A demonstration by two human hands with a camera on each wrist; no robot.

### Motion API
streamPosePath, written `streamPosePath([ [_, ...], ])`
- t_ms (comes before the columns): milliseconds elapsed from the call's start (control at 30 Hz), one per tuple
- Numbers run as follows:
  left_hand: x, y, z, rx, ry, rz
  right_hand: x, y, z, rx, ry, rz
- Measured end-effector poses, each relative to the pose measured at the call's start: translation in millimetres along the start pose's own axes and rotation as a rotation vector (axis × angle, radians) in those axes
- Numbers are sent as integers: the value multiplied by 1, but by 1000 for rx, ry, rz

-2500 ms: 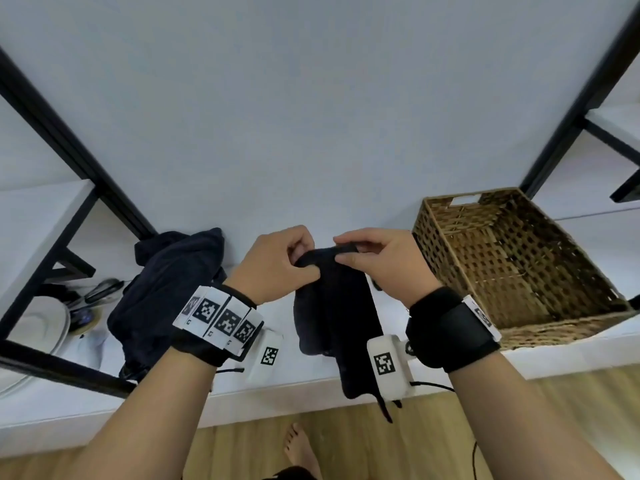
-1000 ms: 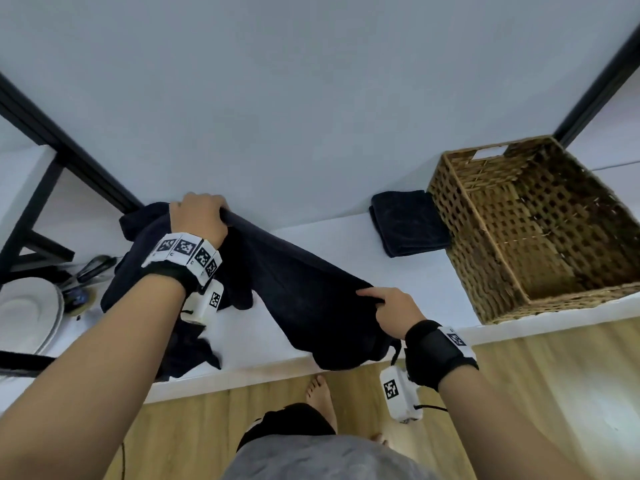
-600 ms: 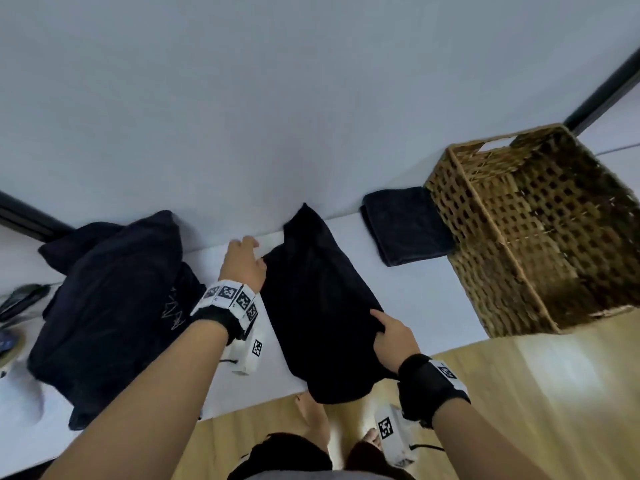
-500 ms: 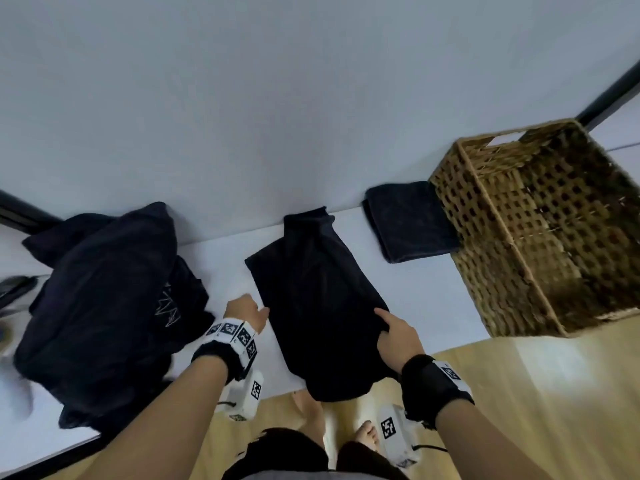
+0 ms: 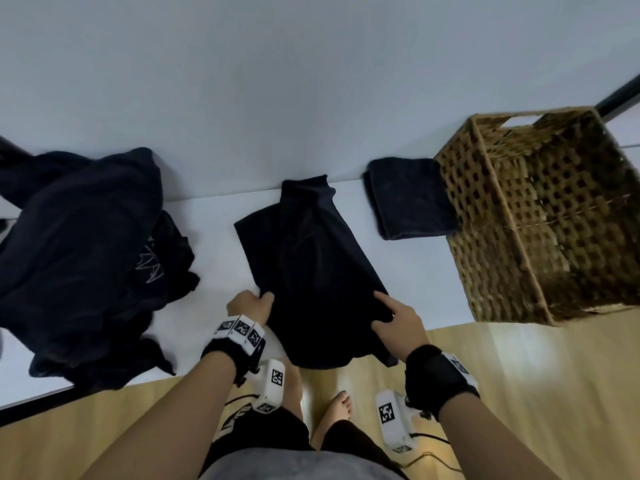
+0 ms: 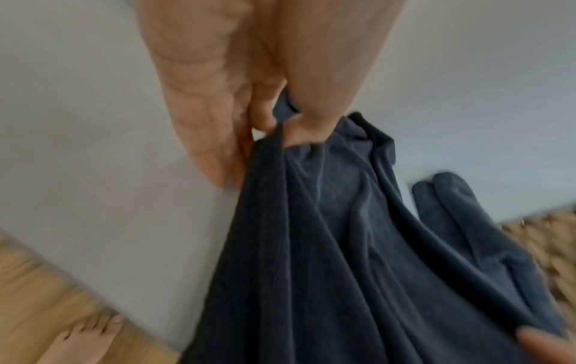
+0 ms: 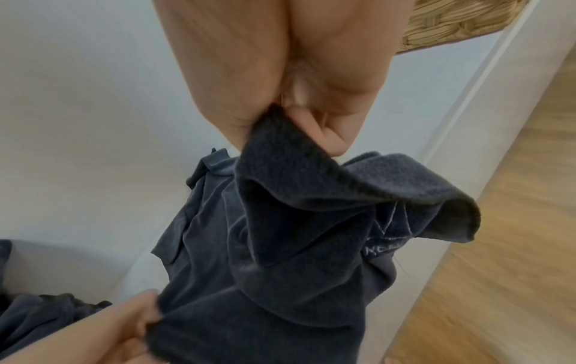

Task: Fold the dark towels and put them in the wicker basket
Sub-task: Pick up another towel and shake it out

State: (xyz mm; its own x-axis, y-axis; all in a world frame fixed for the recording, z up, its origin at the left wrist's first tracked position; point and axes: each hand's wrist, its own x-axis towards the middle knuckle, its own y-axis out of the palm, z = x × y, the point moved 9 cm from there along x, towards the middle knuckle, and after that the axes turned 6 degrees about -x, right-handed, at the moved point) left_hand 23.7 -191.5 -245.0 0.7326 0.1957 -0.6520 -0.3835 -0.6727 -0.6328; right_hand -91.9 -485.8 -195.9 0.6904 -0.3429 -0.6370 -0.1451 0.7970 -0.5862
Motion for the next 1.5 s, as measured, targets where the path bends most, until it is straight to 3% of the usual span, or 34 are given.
streamPosePath([
  [100,-6,-50,19,-258,-40,-268,1,-3,-12,-8,6,-18],
  [200,-12,-75,37,-267,12,-363,1,6,-24,-57,16,18],
  [267,-11,-70,47,-244,69,-300,1,18,-31,-111,10,53],
  [367,-12,-44,59,-271,107,-67,1,32,-38,-137,0,70],
  [500,-22,-26,68,-759,-70,113,4,25,-37,-119,-21,-22],
  [567,-27,-21,60,-824,-79,203,5,19,-34,-101,-30,-61],
  [700,-45,-20,39,-599,-18,306,3,20,-33,-120,-37,-32],
  [833,-63,-36,15,-953,63,430,-3,9,-38,-13,-50,-109],
  [933,-63,-52,18,-1134,37,329,-7,6,-45,101,-47,-108],
  [1000,-59,-41,42,-1015,-106,236,-8,12,-48,116,-42,-41],
  [1067,-58,-20,69,-775,-232,230,-8,20,-50,89,-33,16],
  [1167,-57,-3,90,-659,-278,237,-7,26,-54,47,-4,46],
  [1233,-60,0,87,-617,-192,254,-8,28,-57,25,7,43],
  [1367,-69,9,79,-272,73,218,-9,31,-59,-18,-8,41],
  [1433,-70,14,83,-274,105,183,-9,31,-60,-20,-16,28],
  [1500,-66,4,87,-269,112,63,-9,26,-59,6,-17,-6],
])
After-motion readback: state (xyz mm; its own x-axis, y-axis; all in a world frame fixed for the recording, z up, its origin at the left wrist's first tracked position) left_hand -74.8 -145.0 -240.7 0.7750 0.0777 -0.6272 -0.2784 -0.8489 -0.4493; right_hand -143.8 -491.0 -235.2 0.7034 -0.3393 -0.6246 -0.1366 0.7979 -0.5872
